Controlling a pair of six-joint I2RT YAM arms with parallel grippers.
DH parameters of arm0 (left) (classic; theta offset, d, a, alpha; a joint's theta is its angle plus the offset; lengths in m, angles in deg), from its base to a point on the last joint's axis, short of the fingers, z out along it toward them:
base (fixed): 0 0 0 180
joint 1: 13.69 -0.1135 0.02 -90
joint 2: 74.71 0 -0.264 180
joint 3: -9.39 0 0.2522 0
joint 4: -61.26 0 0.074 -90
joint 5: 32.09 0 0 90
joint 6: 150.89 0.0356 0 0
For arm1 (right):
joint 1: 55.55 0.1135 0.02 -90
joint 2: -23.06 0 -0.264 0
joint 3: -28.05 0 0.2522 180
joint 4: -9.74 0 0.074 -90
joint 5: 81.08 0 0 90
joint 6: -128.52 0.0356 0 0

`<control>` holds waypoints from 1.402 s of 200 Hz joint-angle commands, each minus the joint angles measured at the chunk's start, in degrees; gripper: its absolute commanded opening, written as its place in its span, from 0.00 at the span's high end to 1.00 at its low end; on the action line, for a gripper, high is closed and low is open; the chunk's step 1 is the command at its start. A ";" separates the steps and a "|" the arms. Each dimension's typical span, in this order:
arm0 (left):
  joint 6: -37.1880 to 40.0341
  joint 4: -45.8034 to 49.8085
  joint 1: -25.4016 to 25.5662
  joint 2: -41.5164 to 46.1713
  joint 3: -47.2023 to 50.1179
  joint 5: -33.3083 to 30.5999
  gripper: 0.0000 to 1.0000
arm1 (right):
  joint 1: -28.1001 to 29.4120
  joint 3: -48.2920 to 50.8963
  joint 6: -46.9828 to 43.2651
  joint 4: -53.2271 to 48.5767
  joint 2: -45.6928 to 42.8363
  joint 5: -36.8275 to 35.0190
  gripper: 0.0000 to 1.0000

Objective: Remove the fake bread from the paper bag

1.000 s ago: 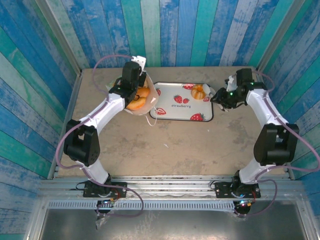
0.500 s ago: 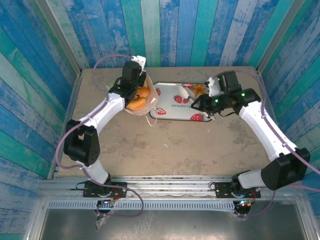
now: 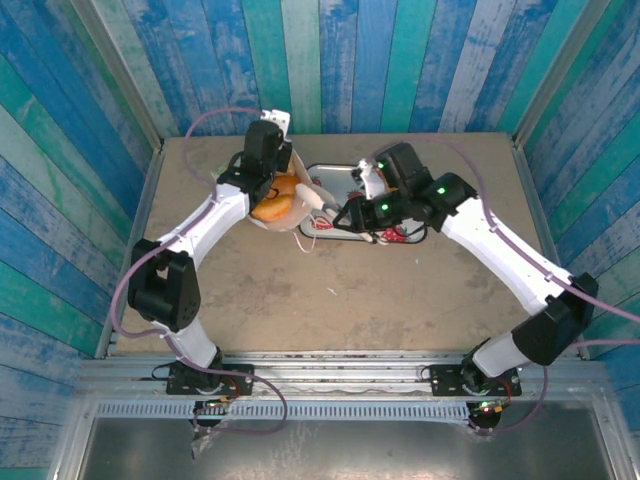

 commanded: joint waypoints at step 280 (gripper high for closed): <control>-7.20 7.25 0.06 -7.55 -11.67 5.12 1.00 | -1.27 -36.21 3.48 0.32 37.10 -13.90 0.48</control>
